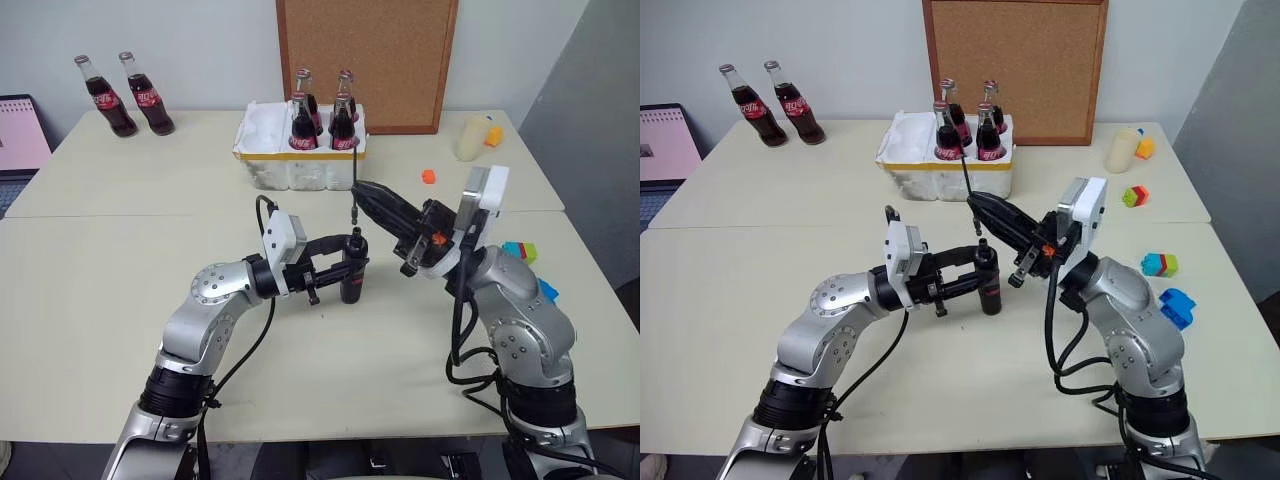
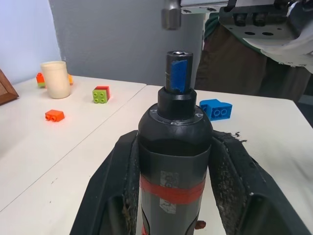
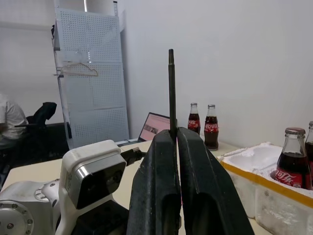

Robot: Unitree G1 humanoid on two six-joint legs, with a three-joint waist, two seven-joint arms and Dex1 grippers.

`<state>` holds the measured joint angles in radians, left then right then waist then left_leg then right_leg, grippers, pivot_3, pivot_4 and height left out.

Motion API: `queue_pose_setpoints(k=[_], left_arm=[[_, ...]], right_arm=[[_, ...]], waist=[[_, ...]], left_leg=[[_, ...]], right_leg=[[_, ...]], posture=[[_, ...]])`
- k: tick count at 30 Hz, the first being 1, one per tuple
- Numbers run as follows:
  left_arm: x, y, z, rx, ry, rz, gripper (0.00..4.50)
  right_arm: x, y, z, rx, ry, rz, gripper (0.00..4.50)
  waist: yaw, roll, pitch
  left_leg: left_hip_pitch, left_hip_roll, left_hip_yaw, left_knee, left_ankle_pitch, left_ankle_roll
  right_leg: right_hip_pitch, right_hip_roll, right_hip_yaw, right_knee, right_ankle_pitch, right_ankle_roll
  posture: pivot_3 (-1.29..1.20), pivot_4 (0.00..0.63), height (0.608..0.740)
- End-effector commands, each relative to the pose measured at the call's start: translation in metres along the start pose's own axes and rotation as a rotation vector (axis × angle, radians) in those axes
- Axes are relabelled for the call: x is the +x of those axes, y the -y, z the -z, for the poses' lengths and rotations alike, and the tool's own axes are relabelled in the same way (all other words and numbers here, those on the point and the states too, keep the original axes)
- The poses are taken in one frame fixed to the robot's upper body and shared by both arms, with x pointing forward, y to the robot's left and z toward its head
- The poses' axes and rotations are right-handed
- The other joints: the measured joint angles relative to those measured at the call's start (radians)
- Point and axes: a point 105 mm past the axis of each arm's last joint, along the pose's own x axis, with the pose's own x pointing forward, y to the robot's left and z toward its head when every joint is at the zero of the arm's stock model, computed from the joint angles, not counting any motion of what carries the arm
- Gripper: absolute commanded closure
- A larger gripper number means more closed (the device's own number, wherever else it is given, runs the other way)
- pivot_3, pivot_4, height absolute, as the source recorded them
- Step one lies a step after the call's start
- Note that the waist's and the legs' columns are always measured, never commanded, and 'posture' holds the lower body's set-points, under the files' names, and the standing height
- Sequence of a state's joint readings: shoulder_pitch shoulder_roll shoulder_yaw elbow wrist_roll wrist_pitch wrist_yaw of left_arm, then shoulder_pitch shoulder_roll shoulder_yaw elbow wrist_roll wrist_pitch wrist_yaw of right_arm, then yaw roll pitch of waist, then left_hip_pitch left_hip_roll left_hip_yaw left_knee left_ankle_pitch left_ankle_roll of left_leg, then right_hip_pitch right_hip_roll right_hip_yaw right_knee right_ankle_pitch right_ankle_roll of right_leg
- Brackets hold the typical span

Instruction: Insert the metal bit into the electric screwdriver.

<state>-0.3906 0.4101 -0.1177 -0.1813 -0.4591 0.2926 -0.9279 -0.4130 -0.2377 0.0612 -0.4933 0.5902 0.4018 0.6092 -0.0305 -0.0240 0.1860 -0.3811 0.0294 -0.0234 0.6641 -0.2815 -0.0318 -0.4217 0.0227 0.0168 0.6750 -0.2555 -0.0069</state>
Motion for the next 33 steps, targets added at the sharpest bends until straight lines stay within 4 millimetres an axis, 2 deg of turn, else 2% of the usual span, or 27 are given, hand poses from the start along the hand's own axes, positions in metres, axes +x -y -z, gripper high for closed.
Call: queue_pose_setpoints(k=[1, 12, 21, 33], left_arm=[[0.001, 0.004, -0.006, 0.028, 0.013, 0.023, 2.86], [-0.001, 0.001, -0.005, 0.029, 0.008, 0.002, 2.86], [-0.001, 0.002, -0.004, 0.032, 0.005, 0.006, 2.86], [0.000, 0.003, -0.003, 0.029, 0.002, 0.008, 2.86]], right_arm=[[0.000, -0.003, -0.007, -0.030, 0.036, -0.014, 4.50], [-0.010, -0.004, -0.007, -0.040, 0.050, 0.027, 4.50], [-0.010, -0.007, -0.011, -0.074, 0.058, 0.068, 4.50], [-0.007, -0.011, -0.007, -0.074, 0.027, 0.052, 4.50]], waist=[[0.000, 0.000, 0.000], [0.001, 0.000, 0.000], [0.001, 0.000, 0.000], [0.001, 0.000, 0.000]], left_leg=[[0.000, 0.000, 0.000, 0.000, 0.000, 0.000], [0.000, 0.000, 0.000, 0.000, 0.000, 0.000], [0.001, 0.000, 0.000, 0.000, 0.000, 0.000], [0.001, 0.000, 0.000, 0.000, 0.000, 0.000]], right_leg=[[0.000, 0.000, 0.000, 0.000, 0.000, 0.000], [0.000, -0.001, 0.000, 0.000, 0.000, 0.000], [0.000, -0.001, 0.000, 0.002, 0.000, 0.000], [0.000, -0.001, 0.000, 0.002, 0.000, 0.000]], posture=[[0.00, 0.150, 0.740], [0.00, 0.150, 0.740], [0.00, 0.150, 0.740], [0.00, 0.150, 0.740]])
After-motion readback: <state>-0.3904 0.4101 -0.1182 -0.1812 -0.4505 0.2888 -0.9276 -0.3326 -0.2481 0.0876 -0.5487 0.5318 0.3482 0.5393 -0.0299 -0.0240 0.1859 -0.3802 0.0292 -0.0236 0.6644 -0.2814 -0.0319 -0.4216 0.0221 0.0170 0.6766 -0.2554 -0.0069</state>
